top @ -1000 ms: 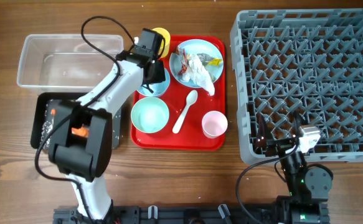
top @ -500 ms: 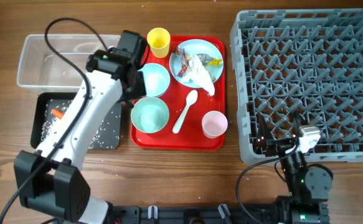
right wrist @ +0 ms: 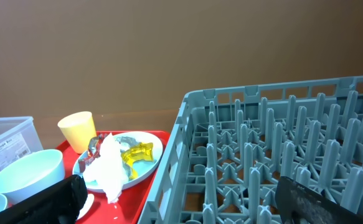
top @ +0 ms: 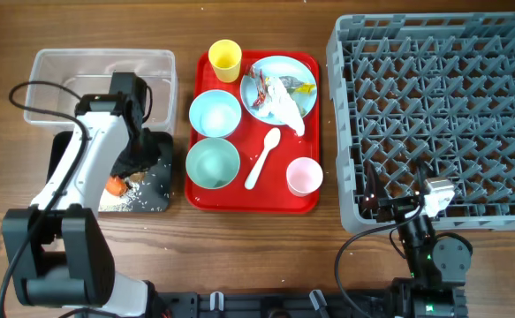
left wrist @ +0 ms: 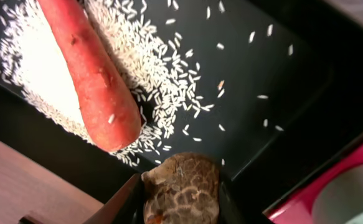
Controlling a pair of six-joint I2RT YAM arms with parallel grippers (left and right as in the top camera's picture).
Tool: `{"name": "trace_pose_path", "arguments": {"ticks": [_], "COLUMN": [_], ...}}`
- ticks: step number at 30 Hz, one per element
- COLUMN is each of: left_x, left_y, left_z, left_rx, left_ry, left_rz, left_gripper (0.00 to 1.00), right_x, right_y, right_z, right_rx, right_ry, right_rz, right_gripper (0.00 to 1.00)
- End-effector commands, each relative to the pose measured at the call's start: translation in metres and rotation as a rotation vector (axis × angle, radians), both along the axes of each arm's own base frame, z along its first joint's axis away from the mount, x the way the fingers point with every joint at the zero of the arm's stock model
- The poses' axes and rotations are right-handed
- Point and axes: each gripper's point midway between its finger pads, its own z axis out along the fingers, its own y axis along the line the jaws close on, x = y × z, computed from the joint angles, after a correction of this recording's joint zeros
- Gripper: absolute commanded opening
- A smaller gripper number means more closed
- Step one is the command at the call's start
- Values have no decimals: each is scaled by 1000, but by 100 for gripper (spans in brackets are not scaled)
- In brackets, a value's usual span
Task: Sort waste into correct bins and load items into the dishwasher rack
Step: 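Drop the mushroom onto the black tray with the left gripper, then grasp the tissue and wrappers on the plate with the left gripper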
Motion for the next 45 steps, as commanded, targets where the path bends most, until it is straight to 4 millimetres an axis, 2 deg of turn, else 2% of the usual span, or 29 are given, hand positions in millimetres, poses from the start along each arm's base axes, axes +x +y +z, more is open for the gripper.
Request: {"name": "trace_pose_path", "arguments": {"ticks": [1,6,10,12,15,17,20,21,24,27,29,33,35,36,38,41,45], "left_x": [-3,1,2,5,20,32,45,51,62,79,93,128,141,148,160,171,173], "left_y": [-2,-2,-2,-3,-21,-43,-73,-93,-127,-169,-197,-233,-252,-264,-285,-305,-327], "left_z": [-2,-2,-1,7,33,49,58,61,69,85,111,180,200,204,192,146,87], "left_rx": [-20,-20,-21,-26,-100,-190,-274,-301,-324,-365,-420,-479,-490,-499,-510,-507,-497], "left_ry": [-2,-18,-23,-46,-146,-225,-294,-323,-393,-510,-598,-730,-766,-778,-773,-704,-602], "left_rz": [21,20,20,19,-3,-49,-115,-168,-265,-370,-429,-499,-540,-557,-582,-598,-619], "left_gripper": [45,48,43,42,42,42,42,41,40,36,36,36,37,37,37,38,51], "right_x": [-1,-1,-1,-1,-1,-1,-1,-1,-1,-1,-1,-1,-1,-1,-1,-1,-1], "right_y": [3,3,3,3,3,3,3,3,3,3,3,3,3,3,3,3,3], "right_z": [1,1,1,1,1,1,1,1,1,1,1,1,1,1,1,1,1], "right_rx": [-13,-13,-13,-13,-13,-13,-13,-13,-13,-13,-13,-13,-13,-13,-13,-13,-13], "right_ry": [-9,-10,-9,-9,-9,-9,-10,-9,-9,-9,-9,-9,-9,-9,-10,-9,-9], "right_rz": [14,14,14,14,14,14,14,14,14,14,14,14,14,14,14,14,14], "right_gripper": [100,100,100,100,100,100,100,100,100,99,100,100,100,100,100,100,100]}}
